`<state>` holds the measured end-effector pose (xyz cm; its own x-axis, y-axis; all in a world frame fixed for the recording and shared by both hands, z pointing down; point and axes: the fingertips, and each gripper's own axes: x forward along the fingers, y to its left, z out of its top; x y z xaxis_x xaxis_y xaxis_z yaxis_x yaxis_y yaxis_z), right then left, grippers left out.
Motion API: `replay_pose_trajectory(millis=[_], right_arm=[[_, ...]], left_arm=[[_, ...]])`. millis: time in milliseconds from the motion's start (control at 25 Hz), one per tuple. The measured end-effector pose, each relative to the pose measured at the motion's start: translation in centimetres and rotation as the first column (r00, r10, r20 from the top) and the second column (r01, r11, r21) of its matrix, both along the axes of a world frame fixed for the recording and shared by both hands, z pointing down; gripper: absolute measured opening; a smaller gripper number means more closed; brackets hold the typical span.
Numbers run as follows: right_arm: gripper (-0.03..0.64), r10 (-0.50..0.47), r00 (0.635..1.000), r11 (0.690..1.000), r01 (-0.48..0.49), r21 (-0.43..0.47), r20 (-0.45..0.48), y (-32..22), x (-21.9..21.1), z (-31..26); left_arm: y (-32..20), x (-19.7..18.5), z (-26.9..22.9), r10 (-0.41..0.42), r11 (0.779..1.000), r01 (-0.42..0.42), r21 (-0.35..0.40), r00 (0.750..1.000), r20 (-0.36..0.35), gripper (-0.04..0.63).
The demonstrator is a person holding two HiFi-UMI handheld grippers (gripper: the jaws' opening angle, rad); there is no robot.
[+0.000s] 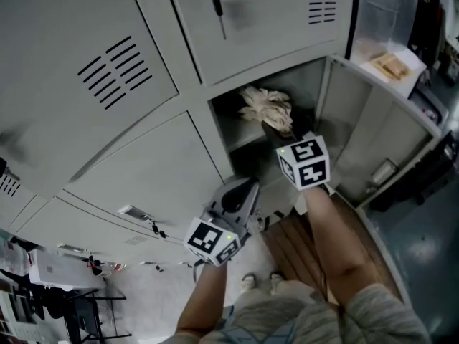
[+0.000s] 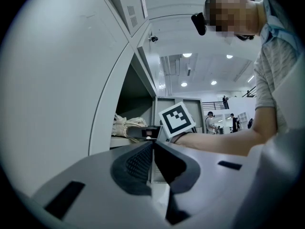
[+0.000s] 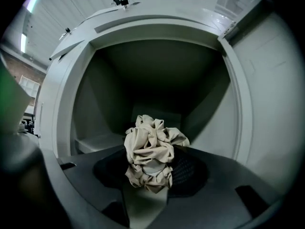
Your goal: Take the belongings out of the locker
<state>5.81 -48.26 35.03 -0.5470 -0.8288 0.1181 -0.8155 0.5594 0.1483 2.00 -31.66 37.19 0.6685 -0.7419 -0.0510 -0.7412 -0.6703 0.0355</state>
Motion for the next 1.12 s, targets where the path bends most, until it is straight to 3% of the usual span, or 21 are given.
replay_pose_trajectory(millis=[400,1120], right_arm=[[0.209,-0.060,0.988,0.998,0.055,0.041,0.141,4.1,2.0,0.8],[0.207,-0.259,0.916,0.966,0.242,0.091,0.306,13.7,5.0,0.9]], left_arm=[[-0.3,0.4,0.4,-0.017,1.000,0.017,-0.012,1.000,-0.001,0.003],[-0.2,3.1,0.8,0.004,1.000,-0.004,-0.020,1.000,0.008,0.003]])
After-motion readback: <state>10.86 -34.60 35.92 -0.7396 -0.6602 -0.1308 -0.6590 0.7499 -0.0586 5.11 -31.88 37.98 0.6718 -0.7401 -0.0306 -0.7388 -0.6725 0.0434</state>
